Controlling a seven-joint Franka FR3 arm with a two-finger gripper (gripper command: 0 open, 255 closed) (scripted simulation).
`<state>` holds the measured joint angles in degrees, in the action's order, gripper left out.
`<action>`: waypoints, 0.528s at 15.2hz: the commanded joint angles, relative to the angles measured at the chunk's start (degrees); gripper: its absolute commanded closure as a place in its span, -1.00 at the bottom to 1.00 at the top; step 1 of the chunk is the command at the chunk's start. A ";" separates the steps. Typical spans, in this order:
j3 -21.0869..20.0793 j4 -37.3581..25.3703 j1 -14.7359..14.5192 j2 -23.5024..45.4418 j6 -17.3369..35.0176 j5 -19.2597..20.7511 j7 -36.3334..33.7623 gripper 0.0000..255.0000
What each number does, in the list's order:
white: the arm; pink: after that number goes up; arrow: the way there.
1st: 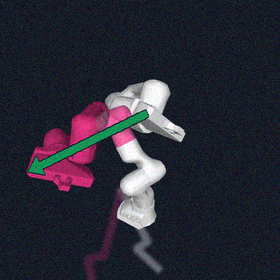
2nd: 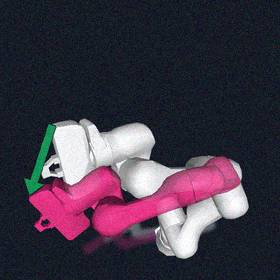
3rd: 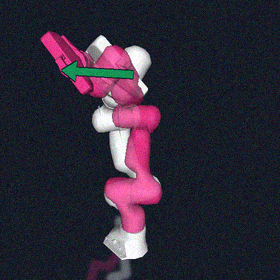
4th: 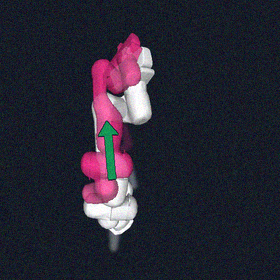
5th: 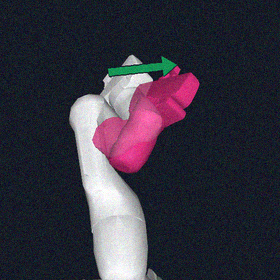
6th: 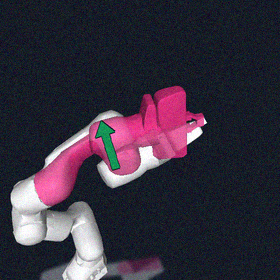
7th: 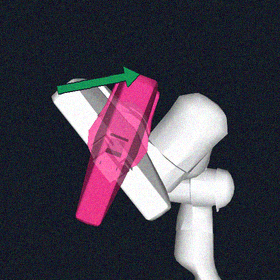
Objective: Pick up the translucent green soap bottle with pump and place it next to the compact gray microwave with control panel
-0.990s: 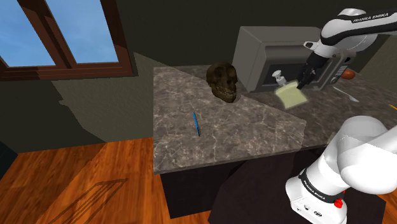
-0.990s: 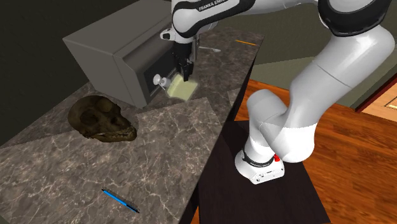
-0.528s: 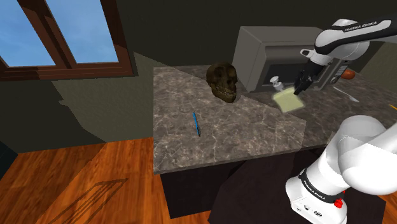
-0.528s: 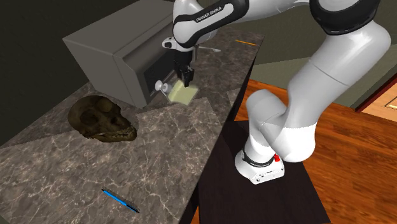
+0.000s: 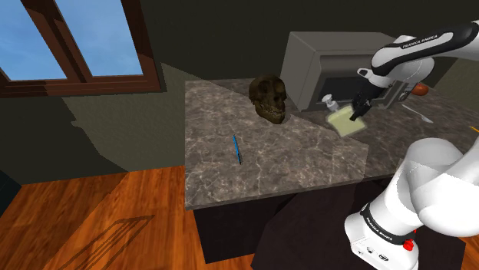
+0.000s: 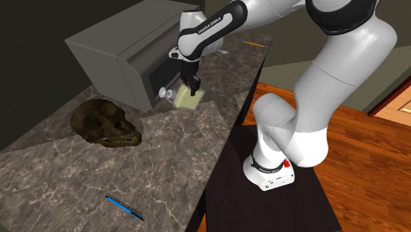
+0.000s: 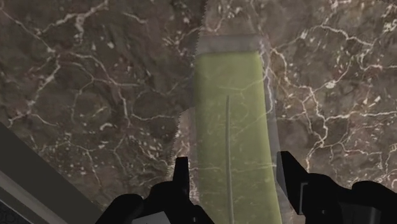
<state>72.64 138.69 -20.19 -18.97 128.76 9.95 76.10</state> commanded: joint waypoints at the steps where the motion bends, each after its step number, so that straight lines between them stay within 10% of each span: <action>1: 0.72 0.34 -0.37 0.38 0.28 -0.18 0.37 1.00; 7: 0.71 0.34 -0.36 0.41 0.28 -0.21 0.39 1.00; 8: 0.84 0.30 -0.46 0.47 0.30 -0.27 0.47 -1.00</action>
<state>73.34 138.89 -20.57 -18.59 129.02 9.71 76.52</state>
